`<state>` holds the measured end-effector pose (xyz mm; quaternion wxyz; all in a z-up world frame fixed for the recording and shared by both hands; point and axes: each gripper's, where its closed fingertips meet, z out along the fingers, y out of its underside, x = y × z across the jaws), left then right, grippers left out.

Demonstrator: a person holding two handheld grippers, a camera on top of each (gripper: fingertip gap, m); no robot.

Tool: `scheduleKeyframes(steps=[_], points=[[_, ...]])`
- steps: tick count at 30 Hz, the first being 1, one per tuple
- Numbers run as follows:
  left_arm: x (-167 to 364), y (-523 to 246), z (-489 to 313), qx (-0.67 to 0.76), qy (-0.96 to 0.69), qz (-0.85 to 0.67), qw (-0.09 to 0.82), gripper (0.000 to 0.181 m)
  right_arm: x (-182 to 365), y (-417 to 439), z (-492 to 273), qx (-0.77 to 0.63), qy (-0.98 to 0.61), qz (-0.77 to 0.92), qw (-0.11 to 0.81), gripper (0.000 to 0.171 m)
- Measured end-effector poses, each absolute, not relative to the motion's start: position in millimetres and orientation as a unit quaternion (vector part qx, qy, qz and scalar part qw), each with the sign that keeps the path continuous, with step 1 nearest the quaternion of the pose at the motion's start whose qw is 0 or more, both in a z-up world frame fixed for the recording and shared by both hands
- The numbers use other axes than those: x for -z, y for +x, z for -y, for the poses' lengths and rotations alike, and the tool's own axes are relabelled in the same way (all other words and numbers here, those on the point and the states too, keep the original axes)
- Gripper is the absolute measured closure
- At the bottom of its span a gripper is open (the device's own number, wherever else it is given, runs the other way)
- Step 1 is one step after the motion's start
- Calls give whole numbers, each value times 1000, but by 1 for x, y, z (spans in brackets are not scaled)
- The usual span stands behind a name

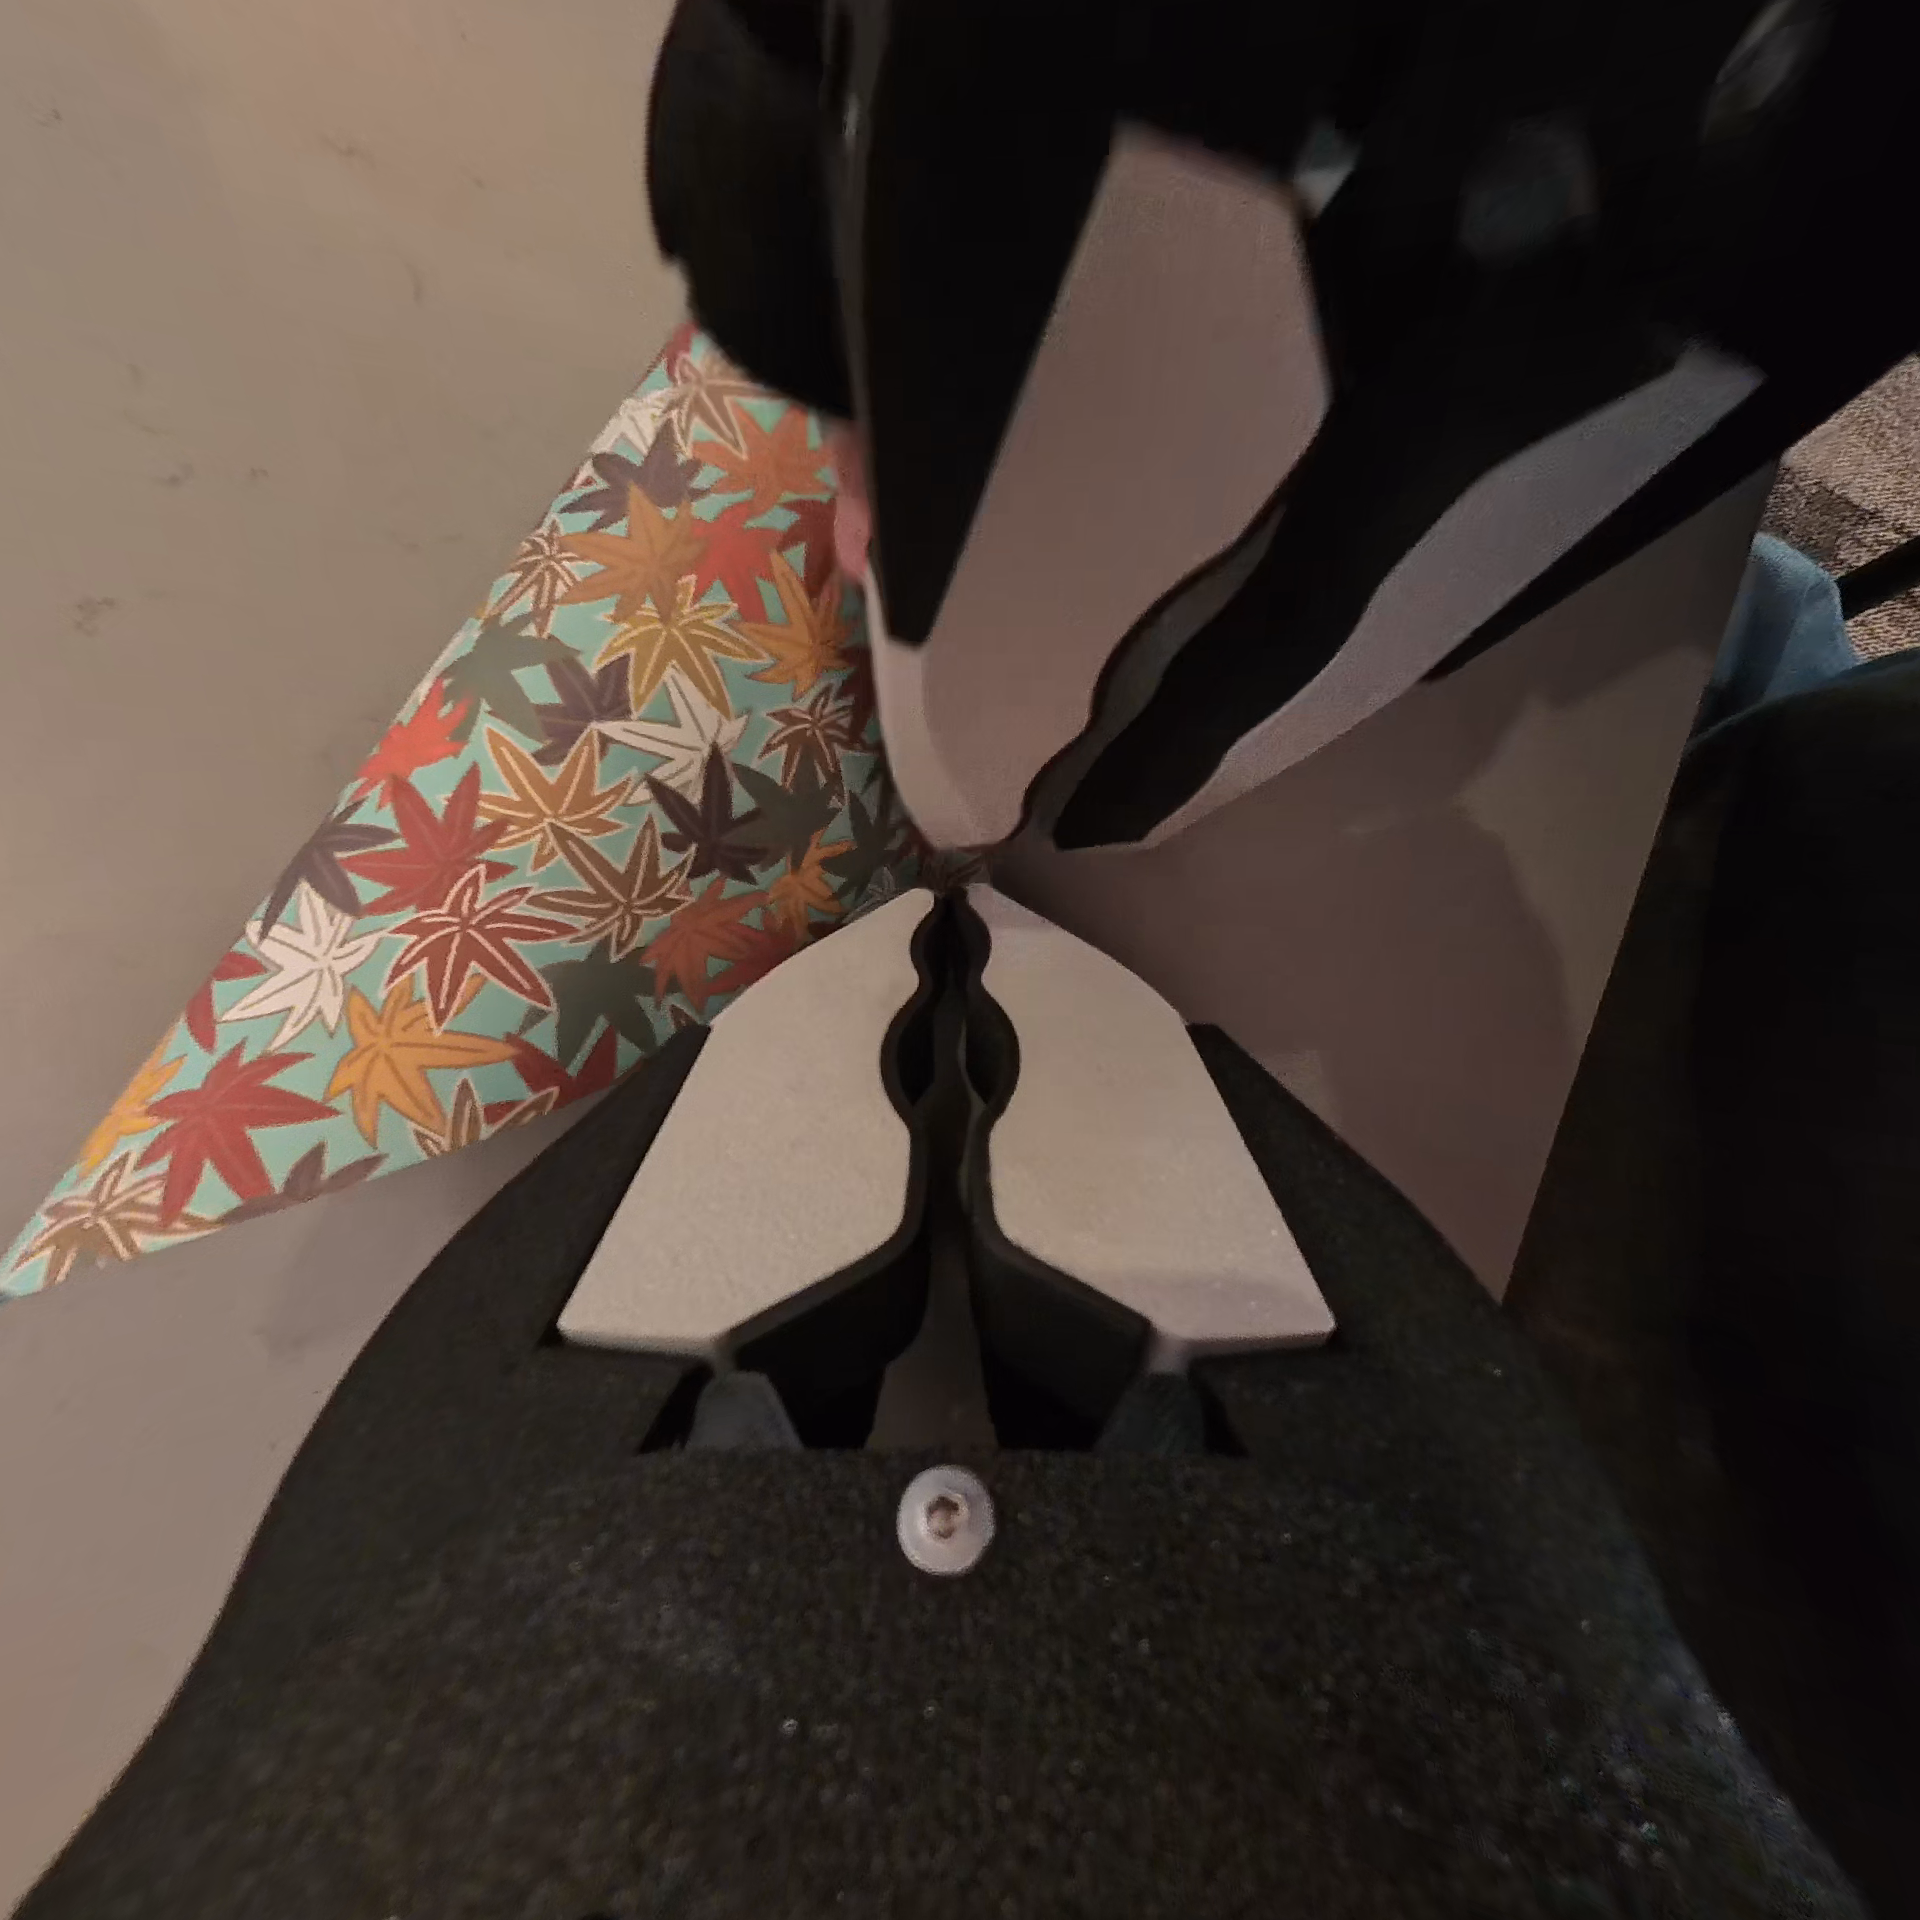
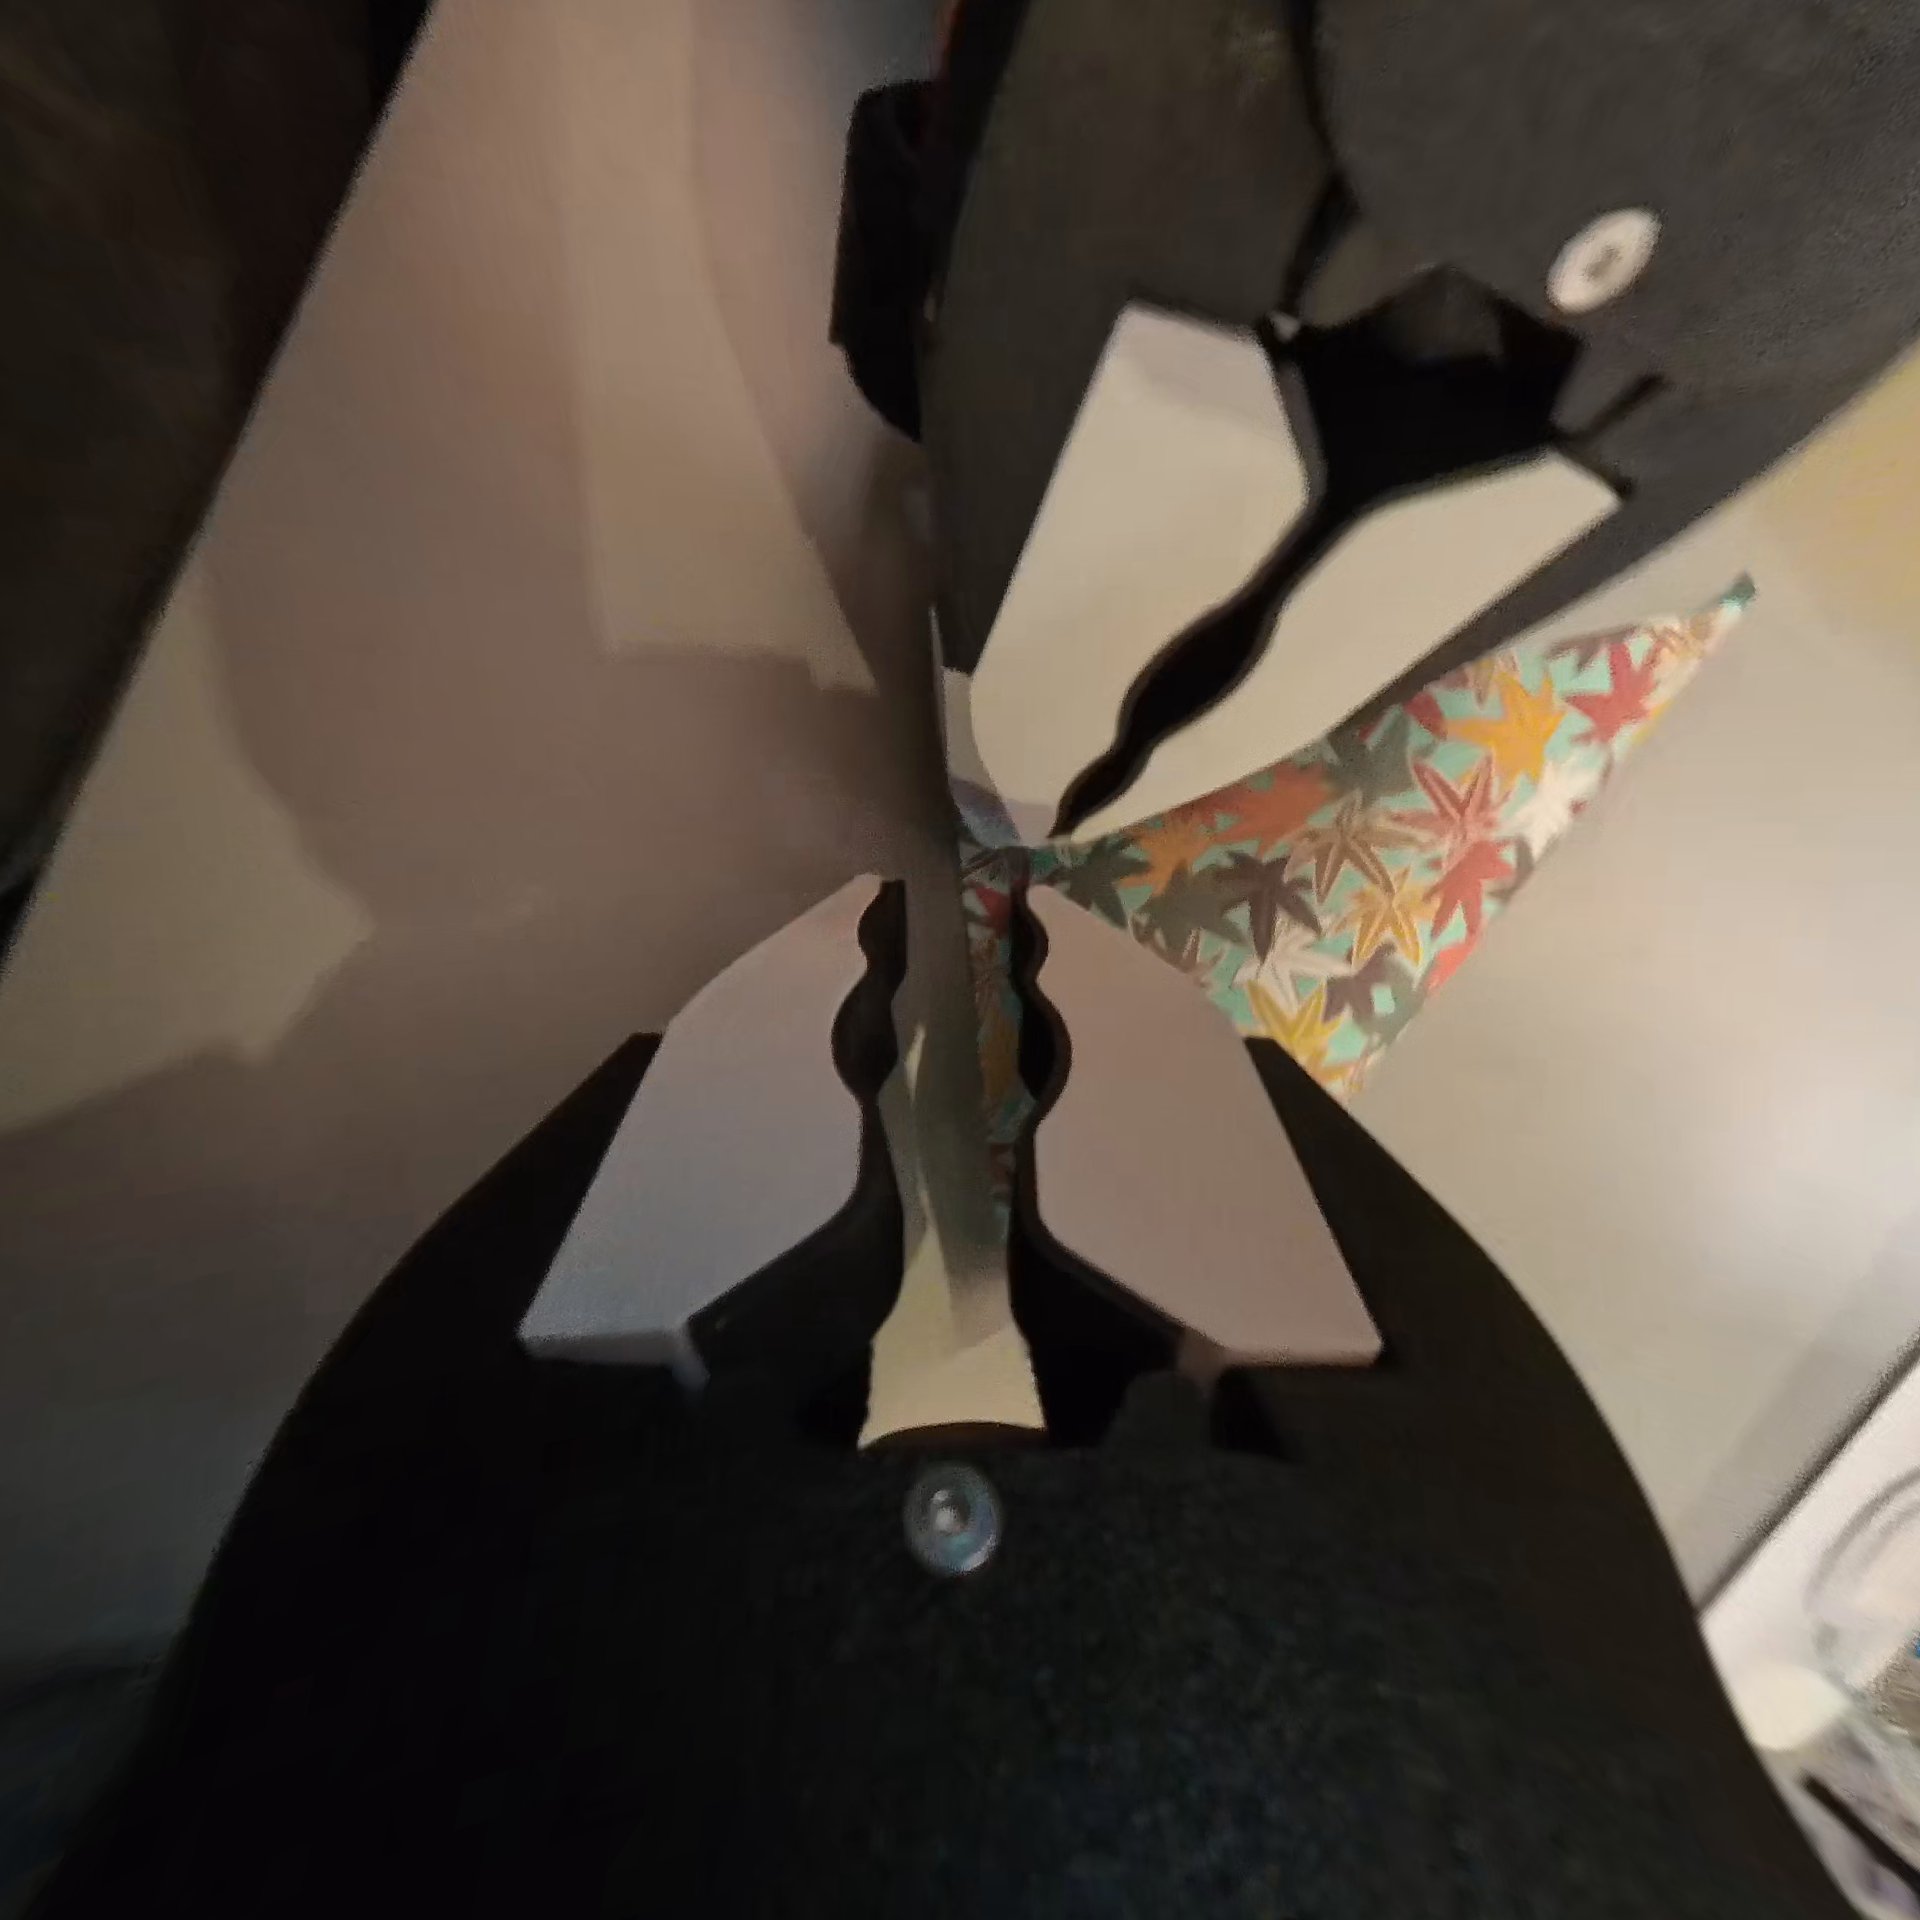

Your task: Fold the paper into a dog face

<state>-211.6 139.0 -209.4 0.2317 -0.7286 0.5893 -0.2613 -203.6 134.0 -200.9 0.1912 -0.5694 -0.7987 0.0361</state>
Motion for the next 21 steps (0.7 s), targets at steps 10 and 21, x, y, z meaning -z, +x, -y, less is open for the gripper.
scheduleKeyframes(steps=[10,21], points=[[209,-211,-139,268,-738,-575,228,181,147,-181,-157,-201,-719,606,277,154],[210,-211,-138,270,-742,-572,222,181,166,-207,-178,-142,-737,594,290,161]])
